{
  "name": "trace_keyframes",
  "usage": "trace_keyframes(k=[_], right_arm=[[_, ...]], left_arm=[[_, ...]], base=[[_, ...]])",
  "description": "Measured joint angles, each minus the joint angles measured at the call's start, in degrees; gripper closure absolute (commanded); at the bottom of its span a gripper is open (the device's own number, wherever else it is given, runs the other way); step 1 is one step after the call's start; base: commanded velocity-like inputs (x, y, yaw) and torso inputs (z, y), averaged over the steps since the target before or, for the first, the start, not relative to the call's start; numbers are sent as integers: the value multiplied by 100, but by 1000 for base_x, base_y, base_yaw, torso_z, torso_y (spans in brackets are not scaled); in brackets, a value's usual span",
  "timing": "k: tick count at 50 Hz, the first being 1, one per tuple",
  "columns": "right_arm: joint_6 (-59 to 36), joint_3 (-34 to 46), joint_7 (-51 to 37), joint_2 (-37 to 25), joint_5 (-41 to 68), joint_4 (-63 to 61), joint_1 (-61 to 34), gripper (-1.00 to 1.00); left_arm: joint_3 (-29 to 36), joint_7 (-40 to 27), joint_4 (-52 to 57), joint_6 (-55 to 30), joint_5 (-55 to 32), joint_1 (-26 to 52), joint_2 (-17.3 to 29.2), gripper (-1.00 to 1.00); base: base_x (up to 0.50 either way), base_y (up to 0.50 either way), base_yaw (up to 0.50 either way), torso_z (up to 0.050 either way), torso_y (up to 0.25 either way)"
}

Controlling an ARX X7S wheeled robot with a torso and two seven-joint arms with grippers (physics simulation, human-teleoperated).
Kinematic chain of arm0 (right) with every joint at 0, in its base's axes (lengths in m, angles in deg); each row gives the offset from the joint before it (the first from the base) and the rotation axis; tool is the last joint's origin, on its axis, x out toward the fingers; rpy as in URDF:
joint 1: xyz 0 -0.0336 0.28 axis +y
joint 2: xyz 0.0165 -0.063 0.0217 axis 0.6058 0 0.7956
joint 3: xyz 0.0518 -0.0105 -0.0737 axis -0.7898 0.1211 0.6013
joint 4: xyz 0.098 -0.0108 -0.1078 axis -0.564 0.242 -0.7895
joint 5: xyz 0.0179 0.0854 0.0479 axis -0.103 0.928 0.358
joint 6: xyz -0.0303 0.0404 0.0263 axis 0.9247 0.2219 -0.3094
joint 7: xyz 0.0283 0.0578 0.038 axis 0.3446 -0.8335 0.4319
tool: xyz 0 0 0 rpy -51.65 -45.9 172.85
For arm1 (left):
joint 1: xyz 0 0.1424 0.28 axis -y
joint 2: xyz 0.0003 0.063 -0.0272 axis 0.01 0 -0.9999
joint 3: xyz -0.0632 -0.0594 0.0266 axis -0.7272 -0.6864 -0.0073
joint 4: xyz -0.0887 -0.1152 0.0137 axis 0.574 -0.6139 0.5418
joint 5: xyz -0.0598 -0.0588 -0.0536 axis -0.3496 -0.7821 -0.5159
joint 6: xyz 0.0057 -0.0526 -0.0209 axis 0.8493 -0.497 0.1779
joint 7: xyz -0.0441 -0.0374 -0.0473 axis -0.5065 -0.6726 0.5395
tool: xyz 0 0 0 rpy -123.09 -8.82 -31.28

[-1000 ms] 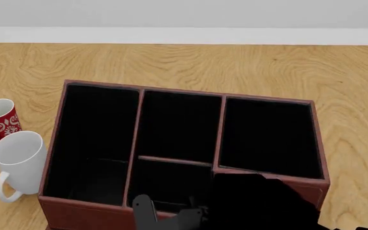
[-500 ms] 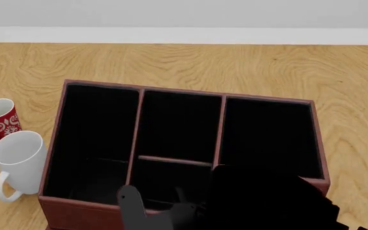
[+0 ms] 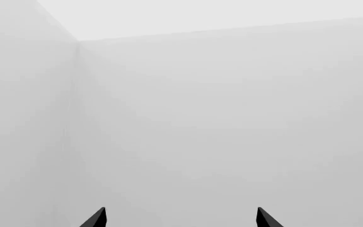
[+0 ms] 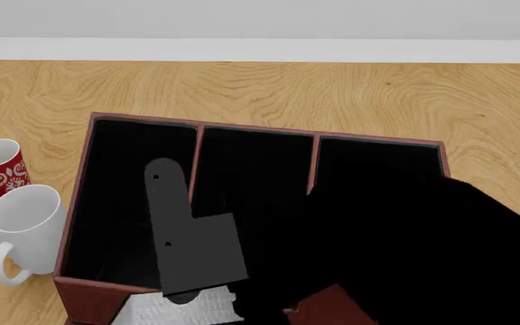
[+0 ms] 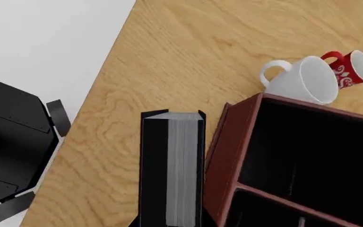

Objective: Pick up the book and place it in the right compartment of the caddy.

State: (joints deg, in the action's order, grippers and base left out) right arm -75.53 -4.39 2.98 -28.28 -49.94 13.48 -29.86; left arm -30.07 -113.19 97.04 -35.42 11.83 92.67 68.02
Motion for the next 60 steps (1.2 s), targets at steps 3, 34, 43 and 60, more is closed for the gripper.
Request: trace_keyframes(k=[3, 34, 43, 60], right_arm=[[-31, -229, -55, 35, 154, 63, -131, 100], [300, -1346, -306, 792, 313, 1978, -1303, 100], [585, -1284, 10, 1175, -86, 3279, -2073, 100], [1386, -626, 1113, 2167, -1004, 6402, -3544, 100]], left_arm=[[0, 0, 0, 0, 0, 0, 0, -100], [0, 0, 0, 0, 0, 0, 0, -100], [0, 0, 0, 0, 0, 0, 0, -100], [0, 0, 0, 0, 0, 0, 0, -100]], base=[[0, 0, 1, 0, 0], [0, 0, 0, 0, 1], [0, 0, 0, 0, 1], [0, 0, 0, 0, 1]])
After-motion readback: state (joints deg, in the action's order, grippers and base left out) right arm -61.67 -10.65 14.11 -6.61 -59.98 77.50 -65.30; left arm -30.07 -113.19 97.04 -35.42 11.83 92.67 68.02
